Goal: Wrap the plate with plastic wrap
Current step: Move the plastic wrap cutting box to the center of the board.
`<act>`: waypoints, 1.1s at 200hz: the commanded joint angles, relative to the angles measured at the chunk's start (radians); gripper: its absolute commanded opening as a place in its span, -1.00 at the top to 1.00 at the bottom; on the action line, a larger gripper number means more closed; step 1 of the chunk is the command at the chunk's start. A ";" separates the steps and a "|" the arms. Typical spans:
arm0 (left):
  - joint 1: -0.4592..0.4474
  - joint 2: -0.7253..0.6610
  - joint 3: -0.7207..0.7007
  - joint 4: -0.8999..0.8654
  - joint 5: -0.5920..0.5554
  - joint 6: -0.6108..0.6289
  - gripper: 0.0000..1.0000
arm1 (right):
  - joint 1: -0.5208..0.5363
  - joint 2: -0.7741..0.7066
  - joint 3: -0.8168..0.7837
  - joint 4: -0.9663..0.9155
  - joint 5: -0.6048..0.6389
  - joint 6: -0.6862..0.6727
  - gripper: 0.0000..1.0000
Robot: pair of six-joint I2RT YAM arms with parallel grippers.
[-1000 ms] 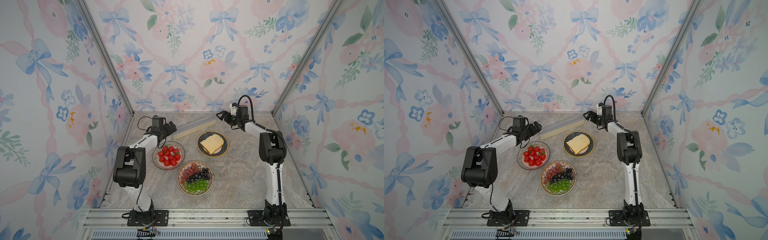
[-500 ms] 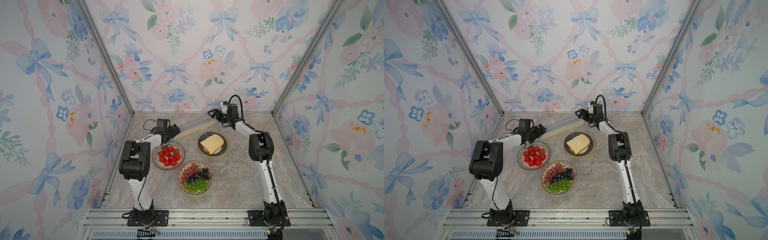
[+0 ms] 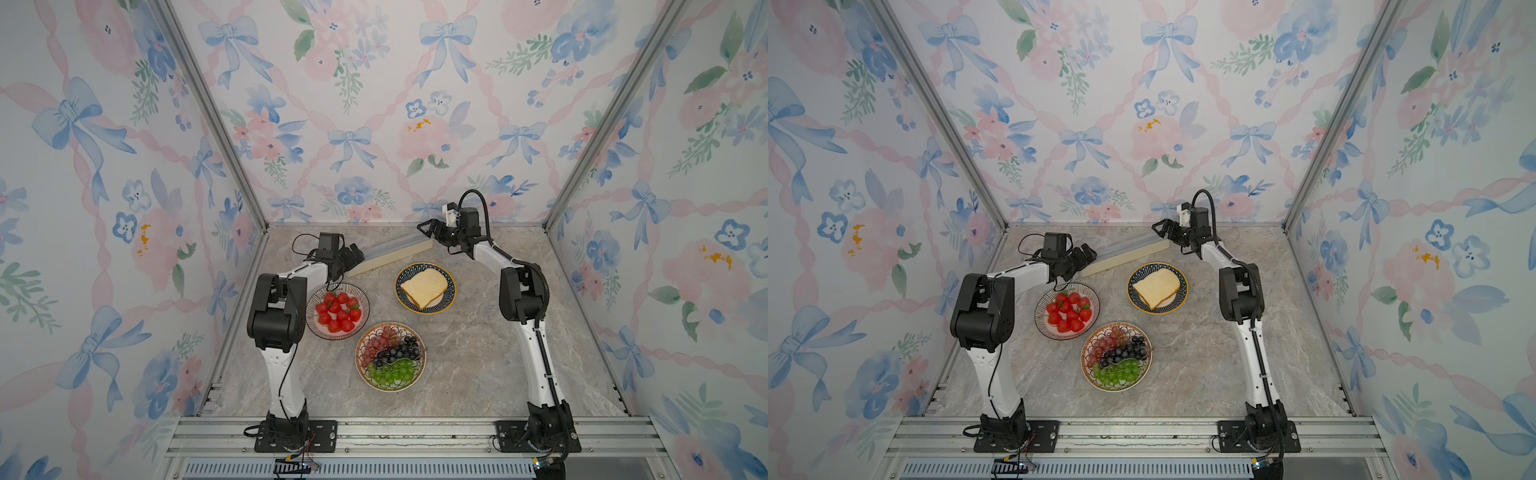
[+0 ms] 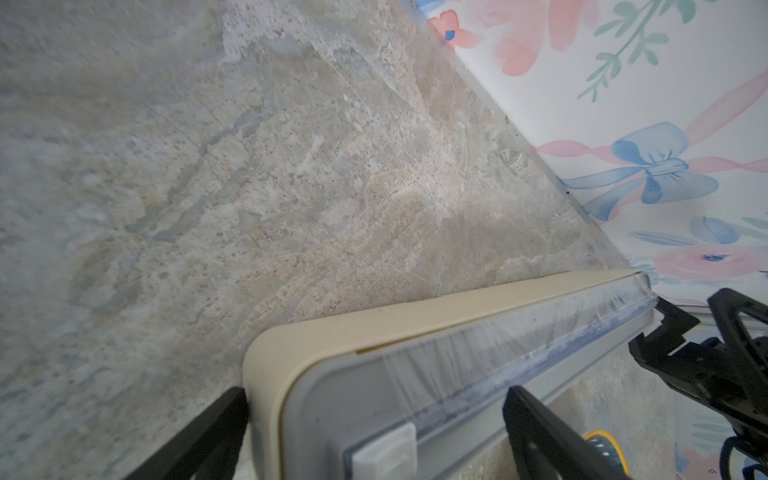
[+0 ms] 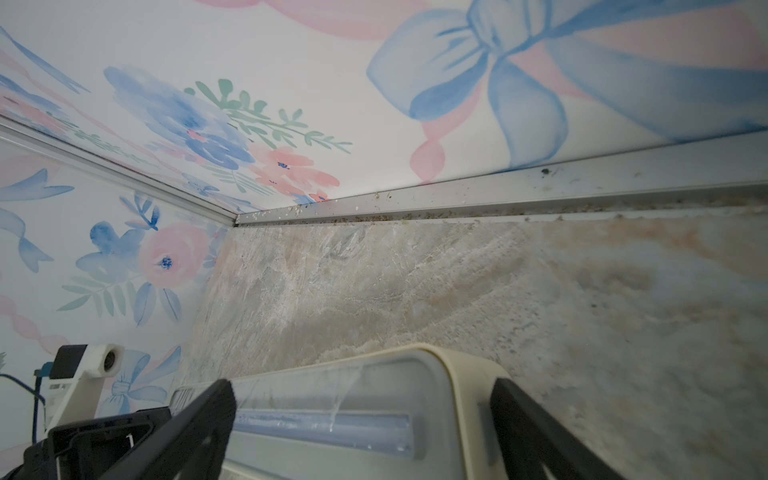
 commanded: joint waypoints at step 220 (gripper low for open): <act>-0.233 0.120 0.179 0.024 0.142 0.069 -0.96 | -0.197 -0.605 -0.973 0.277 -0.100 -0.137 -0.94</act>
